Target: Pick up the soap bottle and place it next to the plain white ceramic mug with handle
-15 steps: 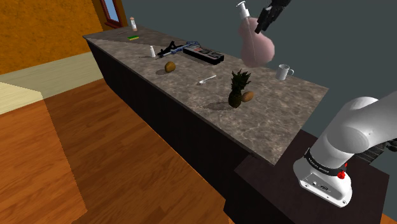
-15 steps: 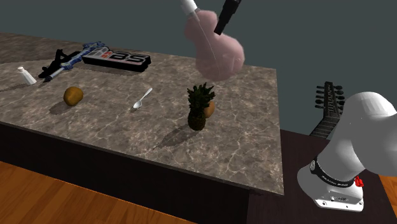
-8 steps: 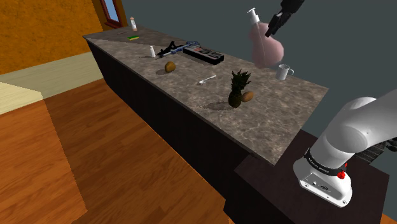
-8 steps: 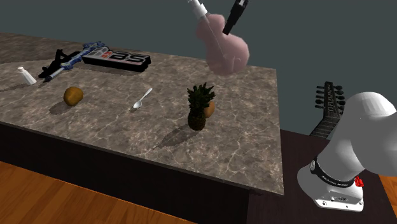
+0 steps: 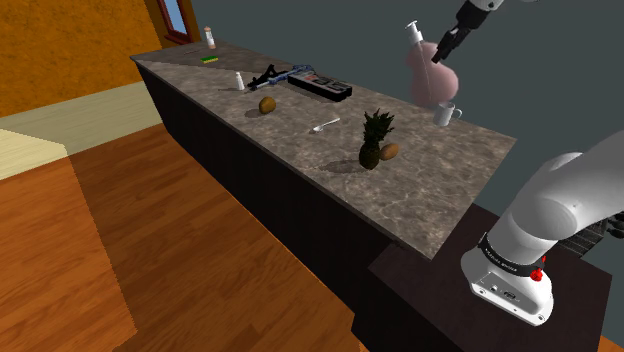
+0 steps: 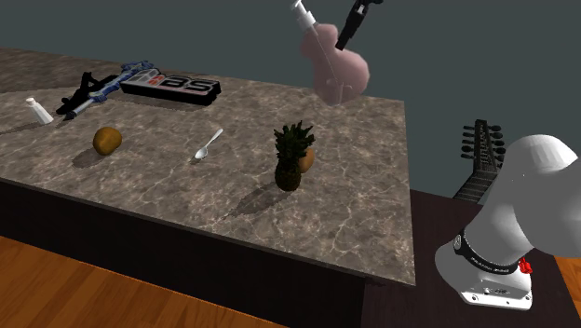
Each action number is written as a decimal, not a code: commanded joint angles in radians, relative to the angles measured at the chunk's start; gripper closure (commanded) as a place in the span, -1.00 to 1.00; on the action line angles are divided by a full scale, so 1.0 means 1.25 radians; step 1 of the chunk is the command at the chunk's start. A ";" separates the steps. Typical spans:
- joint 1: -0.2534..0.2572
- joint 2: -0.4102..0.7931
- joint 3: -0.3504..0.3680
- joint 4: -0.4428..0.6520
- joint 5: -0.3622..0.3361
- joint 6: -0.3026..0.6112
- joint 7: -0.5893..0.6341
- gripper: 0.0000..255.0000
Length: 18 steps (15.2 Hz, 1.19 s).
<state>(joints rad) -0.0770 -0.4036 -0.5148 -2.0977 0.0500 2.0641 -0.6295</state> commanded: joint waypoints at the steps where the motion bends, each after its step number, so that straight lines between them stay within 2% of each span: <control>1: 0.002 0.037 -0.046 0.026 0.020 0.006 -0.055 1.00; 6: 0.012 0.146 -0.154 0.095 0.098 0.011 -0.189 1.00; 11: 0.003 0.300 -0.256 0.195 0.237 -0.015 -0.348 1.00; 14: -0.040 0.415 -0.292 0.271 0.345 -0.053 -0.446 1.00; 18: -0.149 0.566 -0.288 0.390 0.472 -0.118 -0.546 1.00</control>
<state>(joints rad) -0.2264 0.2552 -0.8779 -1.6537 0.5984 1.9396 -1.2823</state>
